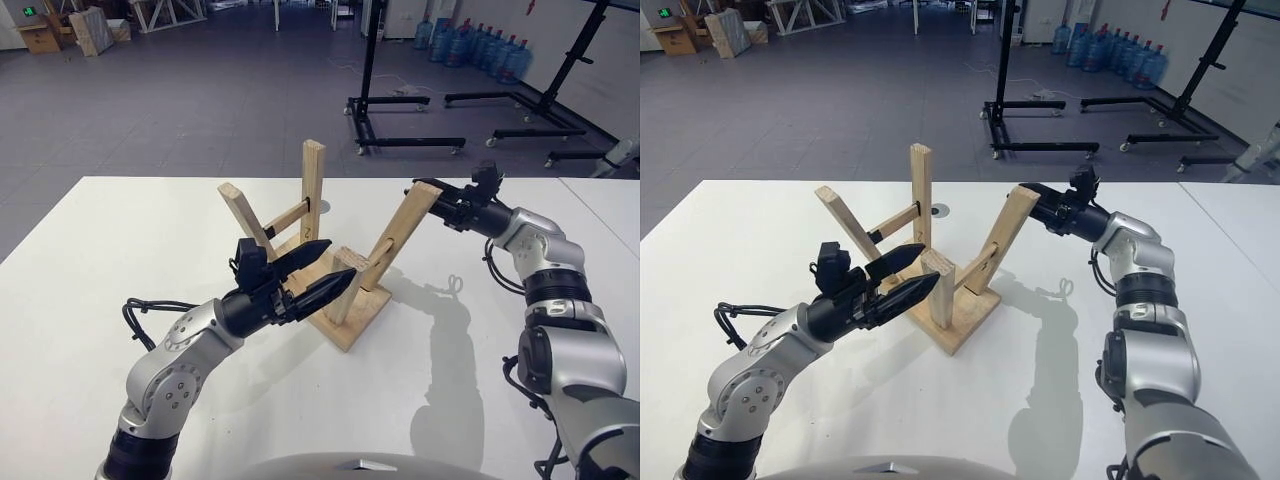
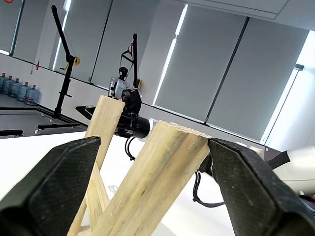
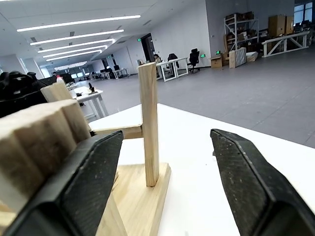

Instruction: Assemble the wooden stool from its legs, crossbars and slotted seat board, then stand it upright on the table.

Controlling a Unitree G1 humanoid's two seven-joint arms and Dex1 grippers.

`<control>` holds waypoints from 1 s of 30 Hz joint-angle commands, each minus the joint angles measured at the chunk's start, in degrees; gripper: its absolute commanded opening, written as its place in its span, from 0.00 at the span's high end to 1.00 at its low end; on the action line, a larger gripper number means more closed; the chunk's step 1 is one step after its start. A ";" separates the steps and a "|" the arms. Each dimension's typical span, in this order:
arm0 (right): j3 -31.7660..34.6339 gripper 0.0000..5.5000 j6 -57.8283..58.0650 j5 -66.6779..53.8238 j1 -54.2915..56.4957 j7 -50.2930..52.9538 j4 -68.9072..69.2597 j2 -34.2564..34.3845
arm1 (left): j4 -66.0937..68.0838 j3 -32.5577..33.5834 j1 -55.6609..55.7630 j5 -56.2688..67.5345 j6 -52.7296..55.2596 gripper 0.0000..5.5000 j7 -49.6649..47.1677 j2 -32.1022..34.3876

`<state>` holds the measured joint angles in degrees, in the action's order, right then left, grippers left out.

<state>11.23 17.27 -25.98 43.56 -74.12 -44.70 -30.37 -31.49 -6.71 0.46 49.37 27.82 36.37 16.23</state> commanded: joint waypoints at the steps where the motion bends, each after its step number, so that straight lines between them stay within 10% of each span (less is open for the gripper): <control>1: -4.20 0.40 1.51 -1.79 -3.23 -5.08 10.45 4.16 | 2.00 -0.02 0.54 -3.55 0.24 0.28 -3.04 -0.10; 30: -7.32 0.40 -0.78 -0.39 -14.05 3.03 35.01 2.31 | 8.82 -5.27 -4.12 -16.09 -5.89 0.28 -2.90 5.82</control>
<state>4.82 17.68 -24.77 29.59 -69.36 -12.40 -28.71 -23.25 -11.59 -4.30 35.21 21.06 34.90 22.88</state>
